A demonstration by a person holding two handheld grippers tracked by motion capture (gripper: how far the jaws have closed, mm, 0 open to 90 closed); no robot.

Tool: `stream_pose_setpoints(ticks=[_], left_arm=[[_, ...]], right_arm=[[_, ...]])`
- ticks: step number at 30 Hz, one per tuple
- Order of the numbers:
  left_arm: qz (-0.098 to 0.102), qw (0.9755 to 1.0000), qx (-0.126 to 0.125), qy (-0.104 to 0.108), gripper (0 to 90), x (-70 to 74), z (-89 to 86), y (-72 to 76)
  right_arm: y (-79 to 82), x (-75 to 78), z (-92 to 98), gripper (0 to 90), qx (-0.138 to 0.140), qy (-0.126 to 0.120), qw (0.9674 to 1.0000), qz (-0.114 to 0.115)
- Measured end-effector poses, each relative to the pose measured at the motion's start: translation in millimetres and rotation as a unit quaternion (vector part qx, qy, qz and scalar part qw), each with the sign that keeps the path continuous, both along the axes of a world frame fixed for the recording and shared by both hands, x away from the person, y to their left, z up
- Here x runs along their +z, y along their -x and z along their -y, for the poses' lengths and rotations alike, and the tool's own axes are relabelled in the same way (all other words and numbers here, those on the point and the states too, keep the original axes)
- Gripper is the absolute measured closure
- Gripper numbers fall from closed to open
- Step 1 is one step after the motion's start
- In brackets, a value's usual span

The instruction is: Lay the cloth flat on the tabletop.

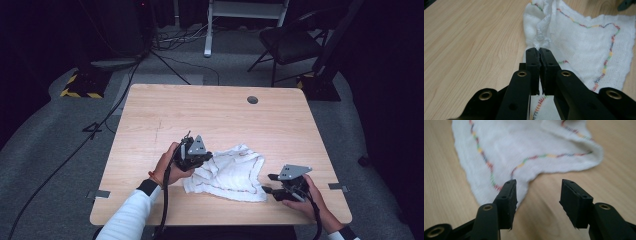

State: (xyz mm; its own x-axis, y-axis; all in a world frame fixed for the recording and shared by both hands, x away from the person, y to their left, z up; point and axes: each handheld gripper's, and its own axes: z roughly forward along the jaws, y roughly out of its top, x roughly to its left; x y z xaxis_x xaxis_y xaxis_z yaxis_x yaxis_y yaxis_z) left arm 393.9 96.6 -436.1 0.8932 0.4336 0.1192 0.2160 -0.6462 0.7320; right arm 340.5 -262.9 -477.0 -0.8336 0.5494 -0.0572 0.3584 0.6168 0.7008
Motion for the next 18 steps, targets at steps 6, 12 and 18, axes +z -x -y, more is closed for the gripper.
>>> stream_pose_setpoints(ticks=[6, 12, 18], left_arm=[[-0.008, 0.9999, 0.011, -0.005, 86.1, -3.7, -7.7, -1.9], [-0.019, 0.9994, 0.029, 0.004, 86.1, -8.5, -21.8, -8.4], [-0.027, 0.9989, 0.039, 0.001, 86.2, -13.9, -26.8, -14.0]], right_arm=[[-22.6, 9.7, -4.9, 50.4, -0.017, -0.017, 0.9991, 0.033], [-42.6, 13.3, -37.1, 53.8, 0.014, -0.020, 0.9986, 0.046], [-61.5, 9.4, -69.4, 55.9, 0.038, -0.009, 0.9980, 0.050]])
